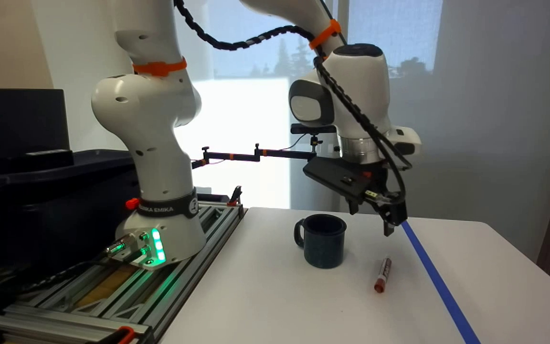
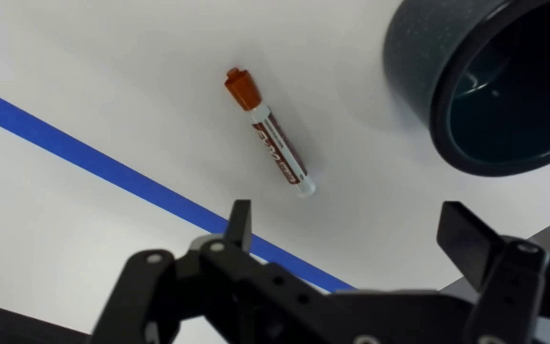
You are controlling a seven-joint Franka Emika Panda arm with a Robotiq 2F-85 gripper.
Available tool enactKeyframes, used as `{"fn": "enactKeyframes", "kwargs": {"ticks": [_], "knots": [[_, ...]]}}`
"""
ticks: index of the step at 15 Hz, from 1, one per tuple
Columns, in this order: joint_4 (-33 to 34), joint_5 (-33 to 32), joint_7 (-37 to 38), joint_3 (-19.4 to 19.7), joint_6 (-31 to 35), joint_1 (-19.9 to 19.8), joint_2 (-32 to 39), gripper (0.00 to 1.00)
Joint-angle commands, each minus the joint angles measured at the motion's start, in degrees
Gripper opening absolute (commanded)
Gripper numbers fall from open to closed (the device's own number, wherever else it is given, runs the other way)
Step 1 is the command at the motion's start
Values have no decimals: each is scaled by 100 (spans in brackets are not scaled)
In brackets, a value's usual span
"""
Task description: Remove the marker from the mug and place it on the table
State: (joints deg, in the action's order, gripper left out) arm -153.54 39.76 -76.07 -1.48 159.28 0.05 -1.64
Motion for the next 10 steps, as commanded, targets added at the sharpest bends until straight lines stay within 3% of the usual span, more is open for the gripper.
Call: {"fn": "enactKeyframes", "kwargs": {"ticks": [1,2,3,5,7,8,9,10], "knots": [[-616,-719,1517,-82,401,78,-793,100],[-746,-1004,1928,-81,484,35,-840,100],[-647,-1360,2329,-422,358,-432,-692,100],[-471,-2136,3201,-757,-115,-981,-661,100],[-435,-2819,4073,-978,-778,-1266,-1033,100],[-401,-2970,4457,-979,-1067,-1162,-1214,100],[-357,-3123,4730,-470,-1346,-633,-1340,100],[-551,-2963,4796,-402,-1445,-466,-1617,100]]}}
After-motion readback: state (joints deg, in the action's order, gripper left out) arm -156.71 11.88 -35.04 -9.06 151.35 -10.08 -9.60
